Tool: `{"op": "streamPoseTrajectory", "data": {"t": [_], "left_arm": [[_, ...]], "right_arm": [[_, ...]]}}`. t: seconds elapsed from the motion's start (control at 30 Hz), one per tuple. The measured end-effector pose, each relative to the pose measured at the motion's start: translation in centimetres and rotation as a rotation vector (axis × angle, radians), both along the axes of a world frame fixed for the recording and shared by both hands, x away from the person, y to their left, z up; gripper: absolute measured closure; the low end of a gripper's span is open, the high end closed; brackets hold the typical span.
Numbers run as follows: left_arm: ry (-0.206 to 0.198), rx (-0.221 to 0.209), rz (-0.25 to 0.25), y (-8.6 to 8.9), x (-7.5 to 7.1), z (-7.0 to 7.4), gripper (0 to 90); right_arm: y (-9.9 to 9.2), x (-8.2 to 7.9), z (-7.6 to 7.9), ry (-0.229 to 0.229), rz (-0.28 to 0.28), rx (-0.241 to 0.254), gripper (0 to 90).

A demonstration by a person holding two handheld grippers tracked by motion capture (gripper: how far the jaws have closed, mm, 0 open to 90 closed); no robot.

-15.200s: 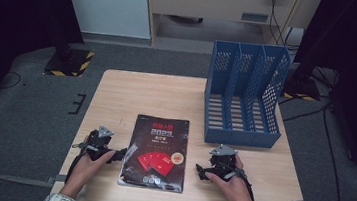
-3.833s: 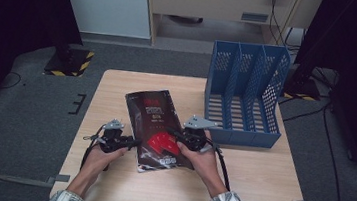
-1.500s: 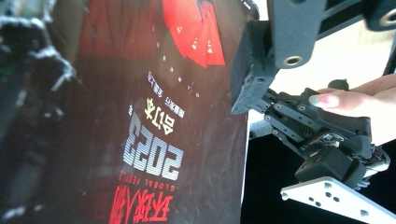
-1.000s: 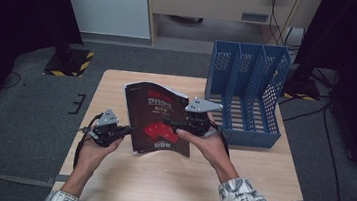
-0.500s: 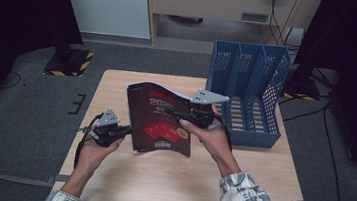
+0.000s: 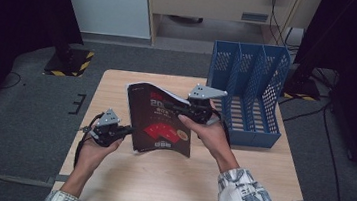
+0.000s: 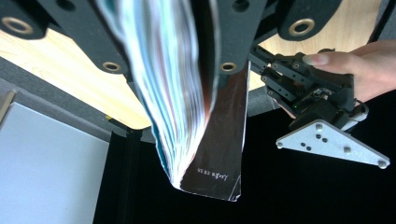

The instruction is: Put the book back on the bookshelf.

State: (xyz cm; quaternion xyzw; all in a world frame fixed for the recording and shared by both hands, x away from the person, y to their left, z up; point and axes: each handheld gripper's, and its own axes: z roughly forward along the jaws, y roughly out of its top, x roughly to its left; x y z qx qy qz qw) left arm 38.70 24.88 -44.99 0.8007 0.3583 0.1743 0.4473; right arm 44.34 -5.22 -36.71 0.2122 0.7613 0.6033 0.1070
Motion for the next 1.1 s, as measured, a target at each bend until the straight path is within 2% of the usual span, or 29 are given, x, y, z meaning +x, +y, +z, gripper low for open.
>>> {"op": "streamPoseTrajectory", "data": {"t": [0.23,0.4,0.53,0.6,0.7,0.77,0.83,0.9,0.97,1.1], "left_arm": [[0.001,0.003,-0.004,0.1,0.0,0.0,88.0],[0.001,-0.010,0.006,0.0,0.1,-0.2,87.7],[-0.025,0.014,0.035,-0.2,0.0,-0.4,84.0],[-0.030,0.011,0.055,-0.1,0.1,-0.7,76.6],[-0.028,0.015,0.091,0.2,0.2,-1.1,52.5],[-0.020,0.016,0.117,0.6,0.3,-1.5,44.1],[-0.012,0.043,0.144,0.9,0.3,-2.0,33.1],[-0.001,0.080,0.173,1.2,0.3,-2.6,25.4],[0.013,0.089,0.192,1.4,0.4,-3.3,19.1],[0.074,0.114,0.207,1.7,0.8,-4.7,9.2]], "right_arm": [[0.2,0.0,-0.1,0.001,-0.020,0.005,83.4],[0.1,0.1,-0.1,-0.002,-0.043,0.011,86.9],[0.1,-0.3,0.0,-0.016,-0.064,0.007,87.0],[0.1,-0.4,0.1,-0.021,-0.064,0.009,87.0],[0.0,-0.5,0.3,-0.024,-0.067,0.007,87.1],[0.0,-0.5,0.3,-0.022,-0.070,0.007,87.1],[-0.1,-0.6,0.4,-0.016,-0.081,0.014,87.1],[-0.2,-0.6,0.6,-0.019,-0.094,0.017,87.1],[-0.4,-0.7,0.9,-0.020,-0.103,0.023,87.1],[-0.3,-0.9,1.5,-0.032,-0.124,0.018,87.1]]}}
